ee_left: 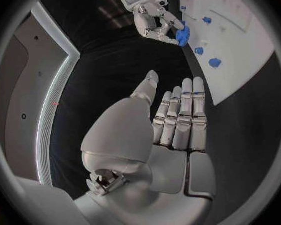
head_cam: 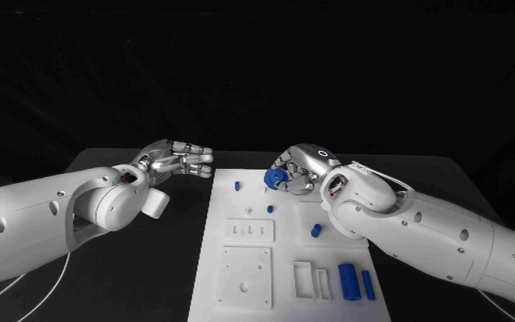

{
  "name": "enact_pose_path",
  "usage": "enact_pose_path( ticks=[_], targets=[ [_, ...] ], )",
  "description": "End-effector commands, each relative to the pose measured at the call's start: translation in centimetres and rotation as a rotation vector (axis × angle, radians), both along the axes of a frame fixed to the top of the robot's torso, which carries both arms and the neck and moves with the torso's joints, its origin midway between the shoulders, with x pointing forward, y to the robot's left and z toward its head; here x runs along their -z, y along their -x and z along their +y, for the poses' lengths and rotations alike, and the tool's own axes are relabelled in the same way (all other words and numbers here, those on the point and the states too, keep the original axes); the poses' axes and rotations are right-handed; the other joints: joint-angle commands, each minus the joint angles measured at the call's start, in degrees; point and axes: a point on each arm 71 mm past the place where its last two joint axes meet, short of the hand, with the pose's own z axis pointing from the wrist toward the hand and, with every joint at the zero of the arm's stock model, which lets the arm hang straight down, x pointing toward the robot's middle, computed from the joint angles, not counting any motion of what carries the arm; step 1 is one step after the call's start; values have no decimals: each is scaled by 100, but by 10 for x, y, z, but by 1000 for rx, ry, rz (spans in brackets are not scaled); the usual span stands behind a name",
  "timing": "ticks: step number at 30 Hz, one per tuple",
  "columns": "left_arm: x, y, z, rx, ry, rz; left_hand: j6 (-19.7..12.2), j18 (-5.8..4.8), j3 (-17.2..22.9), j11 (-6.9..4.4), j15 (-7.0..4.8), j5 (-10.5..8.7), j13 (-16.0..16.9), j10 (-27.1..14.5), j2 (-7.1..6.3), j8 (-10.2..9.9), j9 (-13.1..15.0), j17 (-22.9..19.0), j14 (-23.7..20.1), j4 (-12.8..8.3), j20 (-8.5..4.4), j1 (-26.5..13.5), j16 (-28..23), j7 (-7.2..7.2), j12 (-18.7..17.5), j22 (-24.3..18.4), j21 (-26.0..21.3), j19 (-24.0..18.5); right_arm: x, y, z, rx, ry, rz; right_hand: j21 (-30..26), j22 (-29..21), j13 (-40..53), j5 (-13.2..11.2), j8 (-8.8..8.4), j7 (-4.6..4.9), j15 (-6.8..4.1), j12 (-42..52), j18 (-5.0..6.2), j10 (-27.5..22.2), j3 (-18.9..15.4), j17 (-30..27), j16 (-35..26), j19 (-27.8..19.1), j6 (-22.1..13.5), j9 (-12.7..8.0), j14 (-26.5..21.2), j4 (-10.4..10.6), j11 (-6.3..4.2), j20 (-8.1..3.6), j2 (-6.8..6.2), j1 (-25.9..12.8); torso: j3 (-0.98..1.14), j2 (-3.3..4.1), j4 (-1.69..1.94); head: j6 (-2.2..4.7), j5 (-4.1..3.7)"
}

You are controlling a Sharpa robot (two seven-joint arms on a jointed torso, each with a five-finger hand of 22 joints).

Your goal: Assemble the parts on the task board

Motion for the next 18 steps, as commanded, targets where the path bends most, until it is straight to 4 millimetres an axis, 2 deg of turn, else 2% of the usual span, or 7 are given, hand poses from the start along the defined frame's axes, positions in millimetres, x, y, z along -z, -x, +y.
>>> enact_pose_path(
  ticks=[1,6,18],
  targets=[
    [-1,1,-4,19,4,-2,-39,-14,3,1,4,-7,7,-45,2,-3,1,5,-14,-18,7,-6,11,8,4,-5,11,-42,-1,1,8,-1,17,-47,35,471,-5,-30,16,1,-39,-19,75,28,20,-9,8,268,27,8,10,17,-16,-42,-31,43,-1,9,6,4,12],
    [-1,0,-5,22,4,-3,-39,-14,3,1,4,-7,7,-45,2,-3,1,5,-14,-18,7,-6,11,8,4,-5,11,-42,6,0,22,-19,20,-44,35,471,-5,-30,16,1,-39,-19,75,28,20,-9,8,268,27,8,10,17,-16,-42,-31,43,3,12,8,1,14],
    [-1,0,-6,24,4,-2,-39,-14,3,1,4,-7,7,-45,2,-3,1,5,-14,-18,7,-6,11,8,4,-5,11,-42,23,-4,35,-33,47,-18,28,468,1,-31,14,1,-41,-17,72,32,36,-18,2,269,19,7,10,46,-16,-45,-42,35,13,12,-4,-42,49]
  ],
)
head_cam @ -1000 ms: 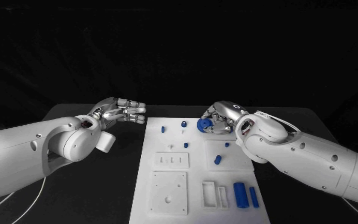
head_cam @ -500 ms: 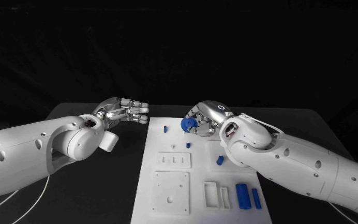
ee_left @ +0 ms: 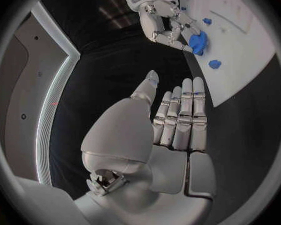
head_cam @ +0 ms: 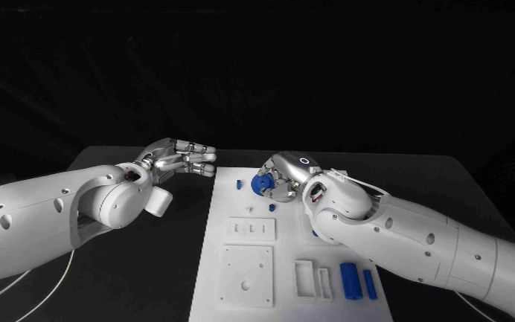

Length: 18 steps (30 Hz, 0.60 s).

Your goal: Assemble the parts on the task board

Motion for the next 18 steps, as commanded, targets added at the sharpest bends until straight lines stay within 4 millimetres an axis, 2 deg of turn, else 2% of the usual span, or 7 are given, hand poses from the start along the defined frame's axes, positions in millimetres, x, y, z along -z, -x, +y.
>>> enact_pose_path(
  ticks=[1,5,10,18],
  targets=[
    [-1,0,-3,19,4,-3,-40,-14,3,1,4,-7,7,-45,2,-3,1,5,-14,-18,7,-6,11,7,4,-5,12,-42,1,0,2,-7,15,-15,25,466,2,-26,19,0,-41,-18,73,32,10,-5,3,270,20,7,11,31,-18,-46,-41,29,6,-4,-9,-19,16],
    [-1,0,-3,20,4,-3,-40,-14,3,1,4,-7,7,-45,2,-3,1,5,-14,-18,7,-6,11,7,4,-5,12,-42,4,-1,2,-6,23,-7,25,466,3,-27,19,1,-41,-19,73,31,3,-9,0,269,16,6,11,39,-17,-45,-43,26,3,-8,-11,-29,7],
    [-1,0,-3,20,4,-3,-40,-14,3,1,4,-7,7,-45,2,-3,1,5,-14,-18,7,-6,11,7,4,-5,12,-42,5,-3,1,1,27,-5,25,466,3,-27,19,1,-41,-19,73,31,3,-9,0,269,16,6,11,39,-17,-45,-43,26,10,-9,-16,-34,16],
    [-1,0,-3,21,4,-2,-40,-14,3,1,4,-7,7,-45,2,-3,1,5,-14,-18,7,-6,11,7,4,-5,12,-42,9,-5,0,9,43,8,18,465,3,-24,19,0,-40,-21,73,29,-12,-12,0,270,14,6,10,57,-17,-45,-44,26,5,-9,-6,-43,11]
  ],
)
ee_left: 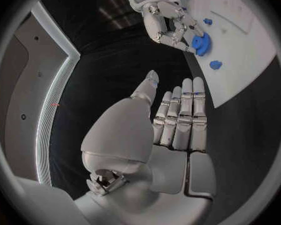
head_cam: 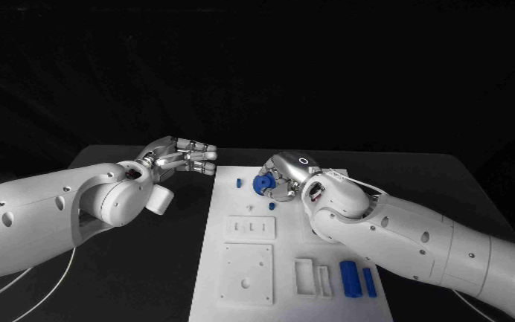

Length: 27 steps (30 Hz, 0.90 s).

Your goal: Assemble the parts on the task board

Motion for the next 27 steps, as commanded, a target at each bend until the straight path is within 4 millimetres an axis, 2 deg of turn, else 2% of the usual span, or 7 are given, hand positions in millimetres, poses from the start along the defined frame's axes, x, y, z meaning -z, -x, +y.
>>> enact_pose_path(
  ticks=[1,7,14,21,24,25,27],
  targets=[
    [-1,0,-3,19,4,-2,-42,-14,3,1,4,-7,7,-45,2,-3,1,5,-14,-18,7,-6,11,6,4,-6,12,-43,3,0,-1,-1,28,8,17,464,3,-24,12,-9,-39,-23,72,20,3,-7,-2,269,25,6,10,39,-25,-44,-46,23,-3,1,6,-7,-1],
    [-1,0,-2,19,3,-2,-51,-13,9,1,5,-7,7,-47,5,-5,0,5,-18,-34,9,-10,11,9,4,-17,42,-59,8,0,0,-6,33,29,-15,457,-21,-20,10,0,-36,-54,73,1,-72,-26,-21,265,-16,-1,5,78,-19,-42,-49,5,-4,2,-1,-14,11],
    [-1,0,-3,21,1,-2,-55,-13,8,2,5,-6,7,-46,8,-3,1,5,-17,-30,10,-18,12,10,3,-20,44,-61,11,0,-3,-4,35,41,-52,449,-26,-350,12,-6,-27,-54,77,5,-358,-43,-35,272,-39,-3,7,246,-12,-31,-13,13,-14,-1,18,-40,7],
    [-1,0,-2,18,0,-2,-55,-13,8,2,5,-6,7,-46,8,-3,1,5,-17,-30,10,-18,12,10,3,-20,44,-61,13,-1,-8,11,25,43,-97,444,-75,-418,10,28,-15,-105,87,-24,-442,-64,-55,273,-171,-27,3,375,9,-24,-43,20,-6,-2,-13,-31,28],
    [-1,0,-2,20,0,-2,-68,-13,5,3,7,-6,7,-48,3,-5,0,5,-20,-24,11,-28,10,11,4,-23,45,-62,13,-2,-8,13,19,48,-118,439,-107,-526,8,41,1,-132,101,-37,-558,-83,-73,274,-264,-35,1,546,26,-7,-36,-104,-7,-3,-15,-31,25],
    [-1,-1,-3,21,0,-2,-64,-14,2,4,8,-6,7,-48,7,-4,0,5,-21,-15,13,-40,10,12,4,-24,45,-63,13,-2,-8,14,16,53,-131,436,-124,-510,9,36,1,-143,109,-43,-593,-97,-84,279,-280,-33,3,722,23,-2,-20,-201,-7,-5,-12,-34,22],
    [-1,-1,-3,22,0,-1,-67,-15,-4,4,10,-4,7,-53,19,-4,0,6,-22,15,16,-80,11,11,4,-27,42,-63,14,-2,-9,16,17,60,-137,436,-138,-659,7,24,-5,-148,105,-48,-273,-115,-97,285,-266,-35,1,983,-2,-10,-43,-501,-7,-4,-8,-31,13]
  ],
)
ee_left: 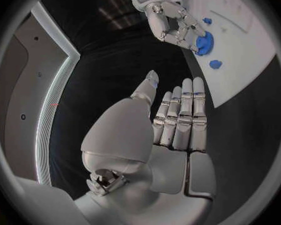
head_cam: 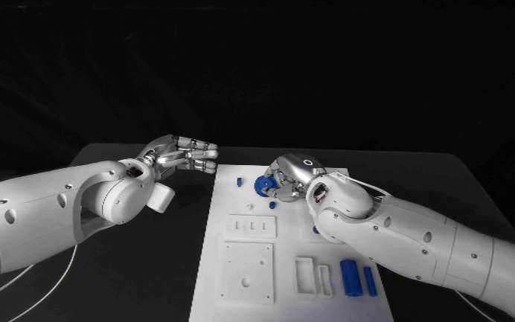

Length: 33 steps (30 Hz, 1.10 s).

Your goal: Assemble the parts on the task board

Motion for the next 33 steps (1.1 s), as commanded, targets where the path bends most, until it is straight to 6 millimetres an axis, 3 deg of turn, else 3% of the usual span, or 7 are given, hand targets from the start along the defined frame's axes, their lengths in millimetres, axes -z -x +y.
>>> enact_pose_path(
  ticks=[1,4,26,29,33],
  targets=[
    [-1,0,-4,22,4,-2,-33,-16,-4,4,10,-4,7,-53,9,-4,0,6,-22,15,-5,-69,11,4,4,-8,20,-42,4,1,0,-5,6,35,-17,435,-19,-244,9,-2,-10,-28,99,-27,529,-16,-25,287,-10,-3,4,219,-22,-12,-82,-414,0,-1,6,0,-18],
    [-1,0,-4,23,4,-1,-33,-16,-4,4,10,-4,7,-53,9,-4,0,6,-22,15,-5,-69,11,4,4,-8,20,-42,5,0,-1,-2,8,42,-31,433,-35,-287,4,-7,-7,-33,100,-36,680,-26,-29,287,-23,-2,1,187,-3,-11,-111,-653,1,-1,12,-1,-21],
    [0,-2,2,18,2,-1,-89,-8,22,12,20,2,7,-76,3,-7,-2,6,-51,13,5,-59,3,10,4,-28,8,-42,11,7,-21,21,-12,57,-26,436,-44,-177,7,-20,-11,-15,105,-23,500,-39,-21,291,14,2,2,228,-10,-12,-135,-595,11,-6,-13,28,-17],
    [0,-2,3,17,2,0,-92,-6,22,13,22,2,7,-78,11,-7,-2,7,-53,26,8,-87,3,10,4,-30,11,-42,12,9,-25,26,-28,53,-34,433,-54,-136,6,-21,-12,-25,106,-31,516,-52,-33,290,20,1,-4,249,-11,-13,-127,-596,8,-5,-9,124,-56],
    [0,-3,4,14,1,-1,-101,-6,23,13,22,2,8,-77,12,-8,-3,7,-52,32,9,-97,5,11,6,-32,10,-43,10,11,-33,43,-67,32,-39,431,-61,-107,3,-18,-16,-28,105,-30,655,-68,-39,291,10,-2,0,249,-15,-17,-138,-608,2,-18,-2,170,-52]
  ],
)
